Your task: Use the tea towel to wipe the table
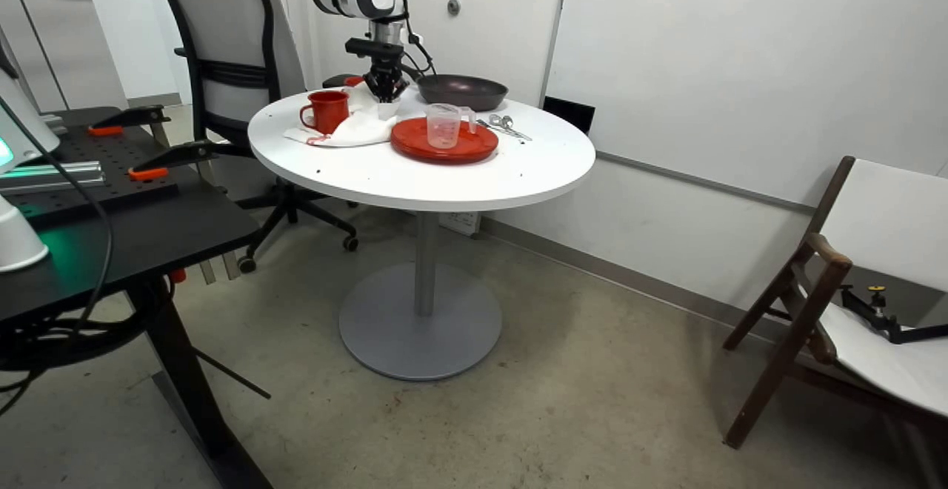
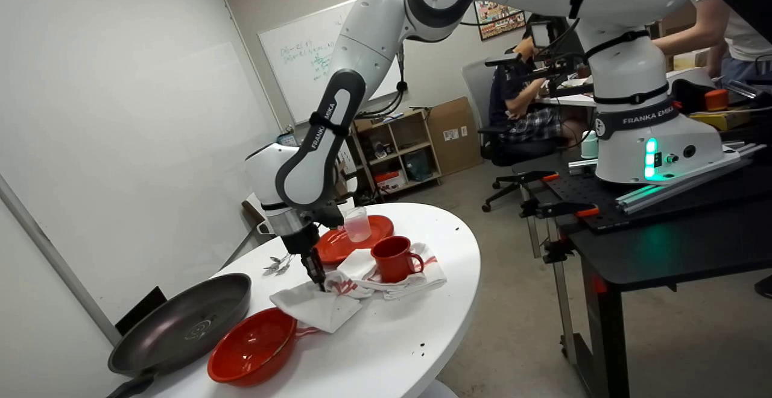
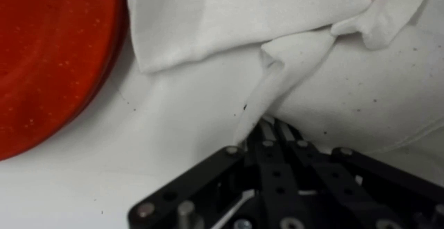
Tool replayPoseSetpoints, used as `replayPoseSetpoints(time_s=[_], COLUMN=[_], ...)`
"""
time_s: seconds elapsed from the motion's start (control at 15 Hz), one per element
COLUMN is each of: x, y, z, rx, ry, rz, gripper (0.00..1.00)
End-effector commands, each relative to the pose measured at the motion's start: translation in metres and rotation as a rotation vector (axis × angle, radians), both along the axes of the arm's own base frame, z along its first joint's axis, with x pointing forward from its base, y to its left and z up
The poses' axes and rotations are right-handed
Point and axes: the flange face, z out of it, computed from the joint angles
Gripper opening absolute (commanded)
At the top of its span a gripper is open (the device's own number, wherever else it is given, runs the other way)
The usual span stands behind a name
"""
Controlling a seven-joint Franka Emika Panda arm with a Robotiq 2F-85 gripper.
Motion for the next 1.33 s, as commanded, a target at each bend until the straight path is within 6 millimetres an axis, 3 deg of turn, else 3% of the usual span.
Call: replayPoseSetpoints(time_s=[0.0, 0.87, 1.27], x=[0.009, 0.017, 0.014], y=[-0.008, -0.030, -0.017], z=[-0.005, -0.006, -0.016], rx=[-0.001, -0.035, 0.010], ry=[0.007, -0.013, -0.002], rz=[-0.037, -0.104, -0.104], gripper=[0.01, 0.01, 0.01])
